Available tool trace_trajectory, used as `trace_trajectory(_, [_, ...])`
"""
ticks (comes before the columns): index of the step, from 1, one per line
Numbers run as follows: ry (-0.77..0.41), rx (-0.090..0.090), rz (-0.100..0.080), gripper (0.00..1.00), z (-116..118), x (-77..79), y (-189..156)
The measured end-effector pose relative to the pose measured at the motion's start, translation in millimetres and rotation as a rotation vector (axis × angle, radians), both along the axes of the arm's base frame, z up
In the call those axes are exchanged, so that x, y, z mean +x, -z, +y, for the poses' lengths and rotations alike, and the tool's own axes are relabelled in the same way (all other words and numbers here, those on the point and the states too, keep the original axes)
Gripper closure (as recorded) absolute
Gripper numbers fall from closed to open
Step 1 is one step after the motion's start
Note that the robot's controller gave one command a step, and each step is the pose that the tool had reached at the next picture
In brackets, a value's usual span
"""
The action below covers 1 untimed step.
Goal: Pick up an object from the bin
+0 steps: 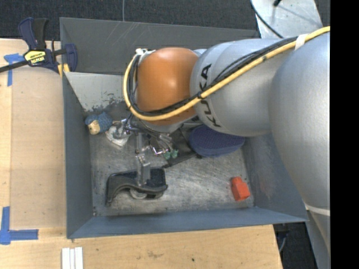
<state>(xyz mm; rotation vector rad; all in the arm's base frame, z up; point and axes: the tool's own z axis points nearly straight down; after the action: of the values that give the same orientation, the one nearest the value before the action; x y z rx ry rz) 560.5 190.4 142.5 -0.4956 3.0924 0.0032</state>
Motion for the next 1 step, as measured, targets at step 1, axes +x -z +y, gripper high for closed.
trace_trajectory(1, [-0.105,0.003,-0.009,0.0,-28.9,-57.3,70.0])
